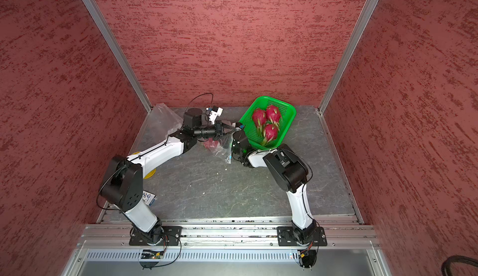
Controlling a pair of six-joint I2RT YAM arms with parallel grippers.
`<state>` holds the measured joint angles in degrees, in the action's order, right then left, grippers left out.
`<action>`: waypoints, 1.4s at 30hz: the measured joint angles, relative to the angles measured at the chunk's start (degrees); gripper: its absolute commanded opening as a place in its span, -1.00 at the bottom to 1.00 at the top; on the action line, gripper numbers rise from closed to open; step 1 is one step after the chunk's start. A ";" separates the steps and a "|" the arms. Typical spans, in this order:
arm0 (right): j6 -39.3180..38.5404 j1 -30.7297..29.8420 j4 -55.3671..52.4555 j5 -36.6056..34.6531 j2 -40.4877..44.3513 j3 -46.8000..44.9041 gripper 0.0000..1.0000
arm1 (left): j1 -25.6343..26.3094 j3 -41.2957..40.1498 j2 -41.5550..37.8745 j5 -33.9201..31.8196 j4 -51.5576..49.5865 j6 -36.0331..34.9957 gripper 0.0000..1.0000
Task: Open the zip-top bag and take out the dragon fruit
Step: Pick up the dragon fruit from the zipper food storage bag.
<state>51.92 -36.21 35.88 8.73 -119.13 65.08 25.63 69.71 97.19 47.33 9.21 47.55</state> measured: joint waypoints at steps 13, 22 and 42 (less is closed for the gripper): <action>2.14 0.66 -4.39 -1.90 0.04 -2.14 -0.45 | -15.82 0.00 -1.97 1.77 1.44 -6.14 0.11; 2.40 1.11 2.69 5.49 3.74 -7.80 -0.56 | -22.95 3.19 14.01 0.81 0.90 -10.29 0.07; 8.59 1.11 14.73 16.48 0.13 -5.38 -0.34 | -19.96 -2.97 17.68 4.00 0.76 -12.24 0.07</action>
<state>60.51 -35.09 50.61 25.21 -119.00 59.70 5.67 66.74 114.87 51.33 9.98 35.31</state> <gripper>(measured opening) 0.315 0.534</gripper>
